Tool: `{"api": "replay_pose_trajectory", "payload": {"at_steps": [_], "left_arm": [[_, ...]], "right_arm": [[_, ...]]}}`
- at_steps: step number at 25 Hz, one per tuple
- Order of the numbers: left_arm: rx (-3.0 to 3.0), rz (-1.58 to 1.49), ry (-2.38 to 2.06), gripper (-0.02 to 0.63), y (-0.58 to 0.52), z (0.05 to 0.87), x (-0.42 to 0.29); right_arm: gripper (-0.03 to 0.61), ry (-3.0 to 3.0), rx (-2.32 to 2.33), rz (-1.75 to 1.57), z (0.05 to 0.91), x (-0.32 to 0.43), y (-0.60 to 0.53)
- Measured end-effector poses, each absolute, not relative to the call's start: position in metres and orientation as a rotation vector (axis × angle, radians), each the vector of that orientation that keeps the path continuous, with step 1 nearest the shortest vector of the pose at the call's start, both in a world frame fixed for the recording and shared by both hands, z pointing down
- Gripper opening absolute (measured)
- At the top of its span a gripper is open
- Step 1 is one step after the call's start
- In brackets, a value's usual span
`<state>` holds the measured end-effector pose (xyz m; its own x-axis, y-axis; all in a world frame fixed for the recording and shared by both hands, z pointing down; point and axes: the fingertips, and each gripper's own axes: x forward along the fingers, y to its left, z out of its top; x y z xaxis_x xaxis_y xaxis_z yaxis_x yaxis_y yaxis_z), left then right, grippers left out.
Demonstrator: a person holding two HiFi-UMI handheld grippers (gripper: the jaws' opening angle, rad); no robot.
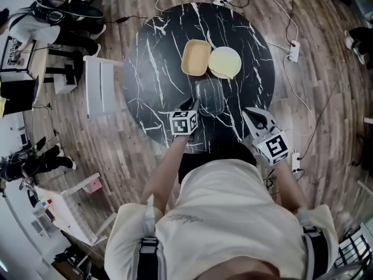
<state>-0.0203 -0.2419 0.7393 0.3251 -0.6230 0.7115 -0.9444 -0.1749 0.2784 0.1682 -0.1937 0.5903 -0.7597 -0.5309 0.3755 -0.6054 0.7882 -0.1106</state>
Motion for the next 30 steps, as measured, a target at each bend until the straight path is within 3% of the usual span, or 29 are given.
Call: {"api": "replay_pose_trajectory", "payload": {"at_steps": [16,20,30], "left_arm": [[1.778,0.686,-1.341,0.080,-0.247,0.798,-0.025],[1.801,0.709,-1.317,0.041,-0.247,0.799,-0.020],[1.744,0.612,-1.287,0.018,-0.252,0.796,-0.014]], "right_arm": [[0.006,-2.608,0.864,0.393,0.609,0.182,-0.193],[0.006,-2.611,0.862,0.399,0.611,0.184,-0.195],[0.006,-2.630,0.888,0.399,0.610,0.184,-0.197]]}}
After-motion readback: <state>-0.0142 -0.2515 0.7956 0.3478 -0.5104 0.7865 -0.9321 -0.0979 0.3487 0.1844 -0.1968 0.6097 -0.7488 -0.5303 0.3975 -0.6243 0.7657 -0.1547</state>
